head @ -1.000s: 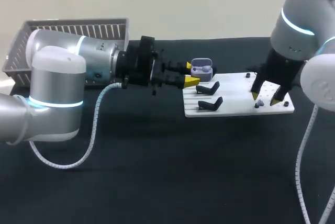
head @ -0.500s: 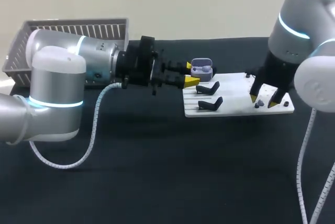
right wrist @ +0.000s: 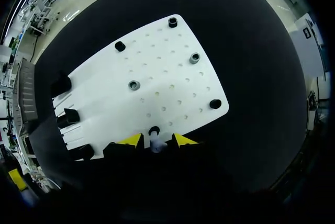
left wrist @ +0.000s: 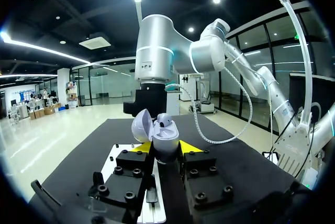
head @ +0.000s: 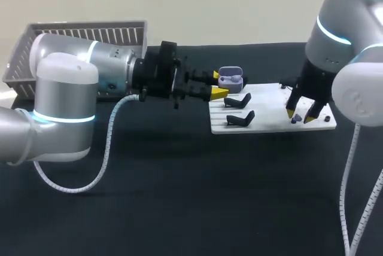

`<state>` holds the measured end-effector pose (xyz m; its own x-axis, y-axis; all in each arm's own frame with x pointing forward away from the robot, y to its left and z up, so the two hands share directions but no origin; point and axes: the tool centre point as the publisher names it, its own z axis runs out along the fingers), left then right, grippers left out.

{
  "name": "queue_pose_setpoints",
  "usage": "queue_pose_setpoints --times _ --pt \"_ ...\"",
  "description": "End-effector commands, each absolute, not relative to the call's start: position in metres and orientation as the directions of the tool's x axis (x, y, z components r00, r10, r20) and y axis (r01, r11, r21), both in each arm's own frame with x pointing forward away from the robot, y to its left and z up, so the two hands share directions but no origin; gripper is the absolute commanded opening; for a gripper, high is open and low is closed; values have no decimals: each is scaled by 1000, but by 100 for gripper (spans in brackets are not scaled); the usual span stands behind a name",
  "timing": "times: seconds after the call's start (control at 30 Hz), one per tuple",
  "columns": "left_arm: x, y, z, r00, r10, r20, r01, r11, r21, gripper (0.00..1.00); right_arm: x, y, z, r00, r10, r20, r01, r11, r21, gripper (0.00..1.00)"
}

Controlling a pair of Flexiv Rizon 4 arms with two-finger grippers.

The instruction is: Pick up each earbud case from the left stands, insert the matching earbuds, close the lid, and place the case in the box.

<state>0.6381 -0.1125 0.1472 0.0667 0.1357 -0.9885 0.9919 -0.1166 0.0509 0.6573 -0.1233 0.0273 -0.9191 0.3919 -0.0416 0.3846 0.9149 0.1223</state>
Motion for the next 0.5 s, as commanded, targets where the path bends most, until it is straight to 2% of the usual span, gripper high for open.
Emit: queue_pose_setpoints --times 0.03,0.5 --pt "638 -112 146 69 133 -989 992 -114 54 0 657 -124 26 -919 392 -40 385 915 124 34" --pt "638 -112 146 69 133 -989 992 -114 54 0 656 -125 24 -918 395 -35 388 913 122 29"
